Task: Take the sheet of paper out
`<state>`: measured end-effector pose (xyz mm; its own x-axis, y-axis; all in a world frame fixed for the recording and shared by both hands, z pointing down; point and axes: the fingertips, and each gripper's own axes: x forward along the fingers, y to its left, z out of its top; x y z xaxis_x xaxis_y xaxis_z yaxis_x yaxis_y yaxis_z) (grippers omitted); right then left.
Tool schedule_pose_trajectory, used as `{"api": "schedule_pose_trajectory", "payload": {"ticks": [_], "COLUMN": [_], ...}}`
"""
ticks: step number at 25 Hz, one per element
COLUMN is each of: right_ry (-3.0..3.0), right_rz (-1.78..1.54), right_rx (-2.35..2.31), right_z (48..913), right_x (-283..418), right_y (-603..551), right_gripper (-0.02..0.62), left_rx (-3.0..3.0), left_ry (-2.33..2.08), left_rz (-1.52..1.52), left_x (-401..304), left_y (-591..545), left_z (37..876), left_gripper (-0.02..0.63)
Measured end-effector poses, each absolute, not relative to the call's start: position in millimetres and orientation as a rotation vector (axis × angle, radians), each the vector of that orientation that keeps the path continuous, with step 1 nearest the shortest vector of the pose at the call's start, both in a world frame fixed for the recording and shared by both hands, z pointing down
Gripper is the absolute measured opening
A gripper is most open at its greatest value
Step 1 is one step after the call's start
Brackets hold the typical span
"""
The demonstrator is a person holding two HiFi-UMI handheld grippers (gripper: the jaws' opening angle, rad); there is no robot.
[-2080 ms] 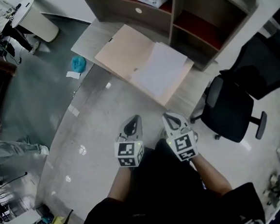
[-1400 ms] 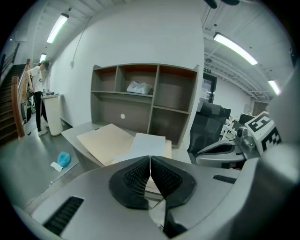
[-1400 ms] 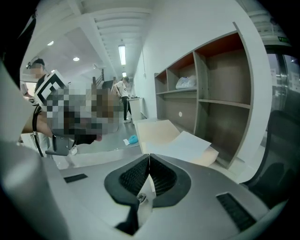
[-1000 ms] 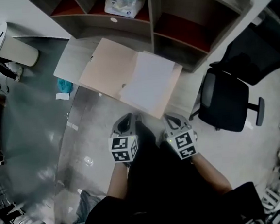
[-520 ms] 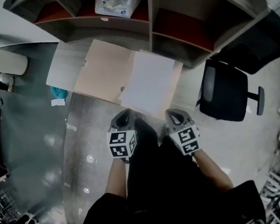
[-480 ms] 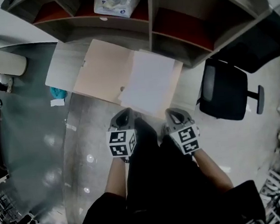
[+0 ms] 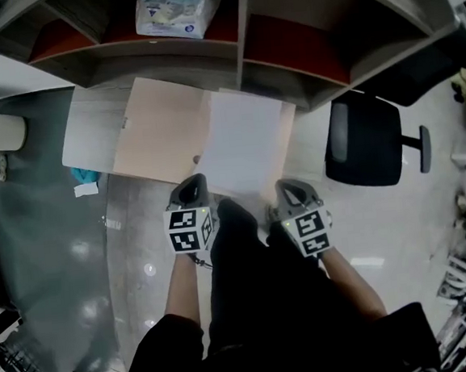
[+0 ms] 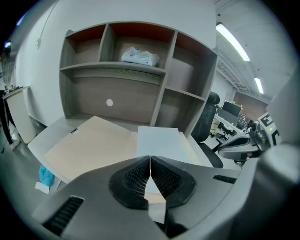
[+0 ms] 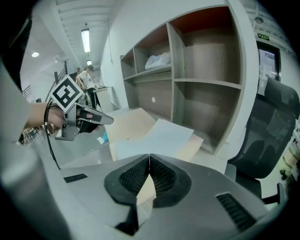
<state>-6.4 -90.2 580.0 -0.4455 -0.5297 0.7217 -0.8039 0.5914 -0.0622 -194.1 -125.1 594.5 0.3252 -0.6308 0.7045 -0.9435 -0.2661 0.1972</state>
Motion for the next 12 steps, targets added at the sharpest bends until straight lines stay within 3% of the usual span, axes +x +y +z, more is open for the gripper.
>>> {"api": "schedule_pose_trajectory", "payload": {"ticks": [12], "right_ry": [-2.054], "right_rz": [0.603], "right_rx": [1.184], "right_z": [589.9], "right_x": [-4.6], "right_y": [-110.6], "right_gripper": [0.017], "left_rx": [1.96], "left_ry": [-1.148], "left_rz": [0.98], "left_x": [-238.0], "left_y": [-156.5], "left_z": [647.0], "left_gripper": [0.044]}}
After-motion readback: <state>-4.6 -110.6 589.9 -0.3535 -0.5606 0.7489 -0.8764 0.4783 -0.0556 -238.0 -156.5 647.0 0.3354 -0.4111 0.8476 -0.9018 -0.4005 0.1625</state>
